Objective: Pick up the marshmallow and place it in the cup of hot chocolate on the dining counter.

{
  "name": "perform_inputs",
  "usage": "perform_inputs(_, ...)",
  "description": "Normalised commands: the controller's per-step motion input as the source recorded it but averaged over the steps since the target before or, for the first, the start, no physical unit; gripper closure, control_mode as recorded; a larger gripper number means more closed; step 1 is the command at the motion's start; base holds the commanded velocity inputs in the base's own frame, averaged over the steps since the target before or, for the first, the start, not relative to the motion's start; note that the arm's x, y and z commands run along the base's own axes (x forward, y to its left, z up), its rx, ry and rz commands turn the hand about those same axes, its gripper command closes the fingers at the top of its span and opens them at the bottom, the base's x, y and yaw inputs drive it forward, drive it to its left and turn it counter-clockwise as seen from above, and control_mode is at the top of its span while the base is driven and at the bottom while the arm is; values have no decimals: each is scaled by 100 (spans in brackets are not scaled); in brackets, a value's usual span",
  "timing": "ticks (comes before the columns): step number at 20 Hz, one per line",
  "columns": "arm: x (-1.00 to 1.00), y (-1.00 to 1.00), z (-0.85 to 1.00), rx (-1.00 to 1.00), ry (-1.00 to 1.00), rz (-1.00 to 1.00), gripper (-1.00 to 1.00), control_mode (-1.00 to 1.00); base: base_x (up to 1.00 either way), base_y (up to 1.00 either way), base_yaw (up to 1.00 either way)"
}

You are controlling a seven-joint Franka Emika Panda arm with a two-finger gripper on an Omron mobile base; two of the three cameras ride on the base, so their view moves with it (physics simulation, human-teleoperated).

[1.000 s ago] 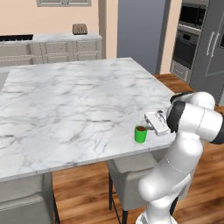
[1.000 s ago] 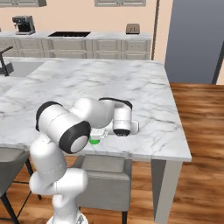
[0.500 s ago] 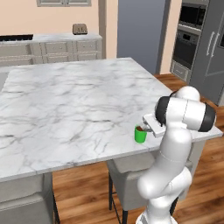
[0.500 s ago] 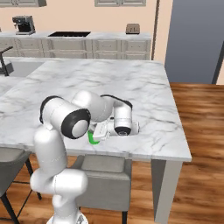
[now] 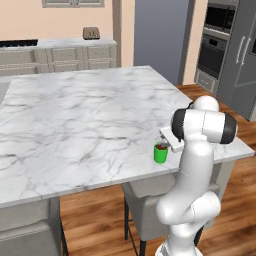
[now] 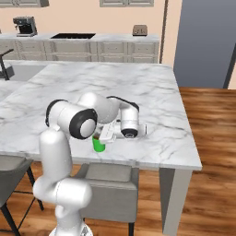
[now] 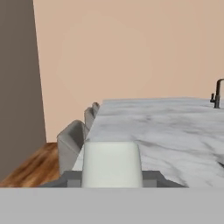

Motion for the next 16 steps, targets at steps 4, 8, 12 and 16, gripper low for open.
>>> perform_inputs(4,29,0,-26,-1,0,0,100,-100,0,0,0)
perform_inputs(8,30,0,-32,-1,0,0,100,-100,0,0,0)
perform_inputs(12,-17,0,-30,-3,-3,0,-100,-100,0,0,0)
perform_inputs(16,-46,5,-14,-4,-11,0,-100,-100,0,0,0)
